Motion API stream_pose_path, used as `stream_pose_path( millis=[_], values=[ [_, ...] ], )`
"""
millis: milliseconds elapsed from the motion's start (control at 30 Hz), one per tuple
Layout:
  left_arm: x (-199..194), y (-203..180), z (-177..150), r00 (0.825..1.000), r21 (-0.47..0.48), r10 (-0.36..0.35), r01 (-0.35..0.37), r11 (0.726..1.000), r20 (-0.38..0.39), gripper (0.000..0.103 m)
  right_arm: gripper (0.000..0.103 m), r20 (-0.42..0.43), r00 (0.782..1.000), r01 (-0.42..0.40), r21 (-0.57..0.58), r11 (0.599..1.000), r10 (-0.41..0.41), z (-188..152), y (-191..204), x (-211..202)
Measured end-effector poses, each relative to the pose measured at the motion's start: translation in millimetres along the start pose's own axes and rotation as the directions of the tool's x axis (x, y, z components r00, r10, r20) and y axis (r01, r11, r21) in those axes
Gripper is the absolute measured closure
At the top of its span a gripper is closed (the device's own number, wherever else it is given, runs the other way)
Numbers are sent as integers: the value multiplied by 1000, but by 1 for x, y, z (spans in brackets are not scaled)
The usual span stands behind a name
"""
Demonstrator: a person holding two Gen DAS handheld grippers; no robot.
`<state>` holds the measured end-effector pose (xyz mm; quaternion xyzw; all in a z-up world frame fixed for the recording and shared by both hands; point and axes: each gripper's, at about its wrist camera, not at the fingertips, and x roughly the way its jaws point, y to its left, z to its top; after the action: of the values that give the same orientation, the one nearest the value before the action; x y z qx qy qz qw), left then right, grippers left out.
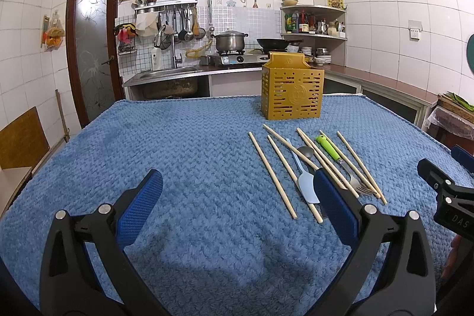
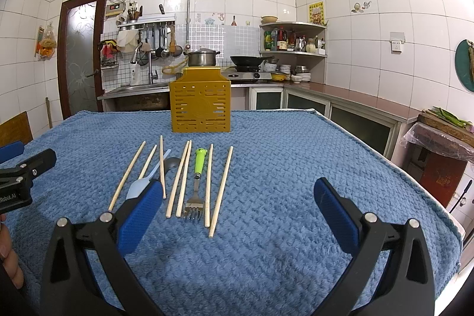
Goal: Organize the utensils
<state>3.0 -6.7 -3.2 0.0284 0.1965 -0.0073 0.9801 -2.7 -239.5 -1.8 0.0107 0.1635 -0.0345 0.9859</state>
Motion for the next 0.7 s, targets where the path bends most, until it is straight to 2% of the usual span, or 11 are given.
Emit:
stream_pose_path(
  millis=[367,633,700],
  values=[
    [6,3,-3,1000,-12,-14,14,1000,-21,5,4,-4,1000,-1,2,1000,1,0,-2,2],
    [28,10,17,991,-31,-49,45,998,-124,5,4,-26,1000,-18,2,1000,18,16,-4,14],
    [39,11,23,981,-38,-71,65,997,-181,5,4,-37,999,-15,-11,1000,15,25,-4,23]
  ],
)
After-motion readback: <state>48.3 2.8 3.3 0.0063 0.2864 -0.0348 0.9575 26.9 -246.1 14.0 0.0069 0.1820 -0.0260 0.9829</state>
